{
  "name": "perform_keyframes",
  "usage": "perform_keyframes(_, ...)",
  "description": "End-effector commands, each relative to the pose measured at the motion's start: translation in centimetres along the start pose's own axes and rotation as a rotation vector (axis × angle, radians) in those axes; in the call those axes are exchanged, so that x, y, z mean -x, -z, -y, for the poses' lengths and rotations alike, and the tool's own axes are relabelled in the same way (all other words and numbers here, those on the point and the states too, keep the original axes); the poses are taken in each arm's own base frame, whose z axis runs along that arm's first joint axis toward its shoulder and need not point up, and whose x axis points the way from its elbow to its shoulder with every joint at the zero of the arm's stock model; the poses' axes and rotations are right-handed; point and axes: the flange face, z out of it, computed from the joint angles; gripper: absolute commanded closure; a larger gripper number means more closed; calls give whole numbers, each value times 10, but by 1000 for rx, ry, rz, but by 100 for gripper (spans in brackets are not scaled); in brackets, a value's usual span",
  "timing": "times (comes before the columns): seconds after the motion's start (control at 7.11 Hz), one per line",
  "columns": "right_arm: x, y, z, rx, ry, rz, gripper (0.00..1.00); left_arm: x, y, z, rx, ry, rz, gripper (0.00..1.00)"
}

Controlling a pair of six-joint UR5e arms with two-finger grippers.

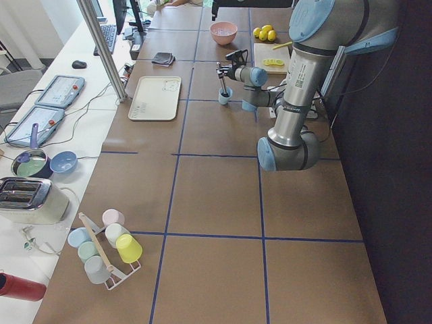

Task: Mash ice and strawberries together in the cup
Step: 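Press the muddler down into the cup contents with the left gripper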

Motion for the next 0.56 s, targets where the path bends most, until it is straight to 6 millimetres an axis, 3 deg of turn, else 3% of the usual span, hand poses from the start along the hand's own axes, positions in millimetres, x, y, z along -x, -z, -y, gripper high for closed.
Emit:
perform_keyframes(0.0,0,0,0,1,-1,-1,1,-5,0,23,-40,13,-10,98)
perform_keyframes(0.14,0,0,0,1,-1,-1,1,-10,7,48,-78,29,-21,100)
perform_keyframes(0.42,0,0,-1,0,0,0,1,11,11,72,-103,21,10,100)
